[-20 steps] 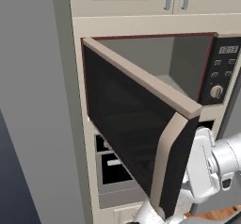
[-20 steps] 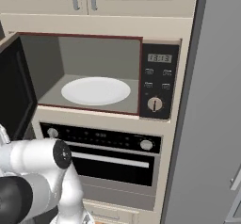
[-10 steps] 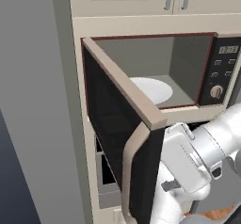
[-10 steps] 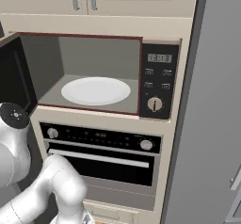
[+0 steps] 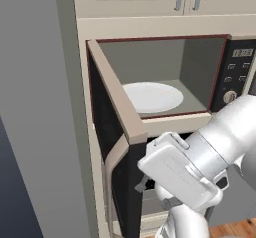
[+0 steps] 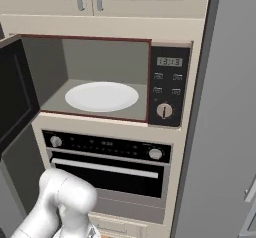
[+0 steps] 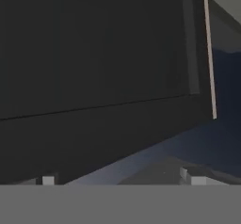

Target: Place the sponge inside the microwave to prepare for sanitizing.

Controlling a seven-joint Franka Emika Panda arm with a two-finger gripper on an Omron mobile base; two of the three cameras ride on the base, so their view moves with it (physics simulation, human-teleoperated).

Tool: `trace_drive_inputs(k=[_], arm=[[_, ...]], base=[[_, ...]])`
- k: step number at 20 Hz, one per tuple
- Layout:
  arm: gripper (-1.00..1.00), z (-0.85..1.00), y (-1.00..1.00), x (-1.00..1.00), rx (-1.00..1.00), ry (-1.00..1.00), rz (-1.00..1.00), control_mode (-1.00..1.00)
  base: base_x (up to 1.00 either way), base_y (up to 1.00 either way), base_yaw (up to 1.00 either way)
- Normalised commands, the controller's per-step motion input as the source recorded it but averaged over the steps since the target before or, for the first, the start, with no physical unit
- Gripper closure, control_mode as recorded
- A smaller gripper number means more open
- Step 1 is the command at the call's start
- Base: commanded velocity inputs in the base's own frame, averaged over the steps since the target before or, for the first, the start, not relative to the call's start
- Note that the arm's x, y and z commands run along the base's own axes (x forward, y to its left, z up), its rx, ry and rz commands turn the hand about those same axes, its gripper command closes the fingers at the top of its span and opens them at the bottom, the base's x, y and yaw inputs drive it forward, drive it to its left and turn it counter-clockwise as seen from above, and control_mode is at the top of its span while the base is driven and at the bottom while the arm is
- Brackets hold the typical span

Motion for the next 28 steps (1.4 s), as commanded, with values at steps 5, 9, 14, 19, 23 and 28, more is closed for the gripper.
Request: trace_drive_inputs(k=[5, 9, 14, 19, 23, 28], arm=[[-1.00, -0.04, 0.02, 0.00, 0.01, -0.09, 0.00, -1.00], [-1.00, -0.09, -0.15, 0.00, 0.09, -0.24, 0.00, -1.00], [-1.00, -0.02, -0.87, -0.01, 0.27, -0.16, -0.05, -1.00], [-1.00, 0.00, -0.84, 0.09, 0.00, -0.09, -0.05, -1.00], [-1.00, 0.05, -0.53, 0.48, -0.40, -0.28, 0.00, -1.00], [-1.00, 0.04, -0.29, 0.35, -0.61, -0.50, -0.01, -1.00]], base=[[0.00, 0.00, 0.00], [0.00, 0.00, 0.00], [0.00, 0.00, 0.00], [0.00, 0.00, 0.00], [0.00, 0.00, 0.00], [0.00, 0.00, 0.00]])
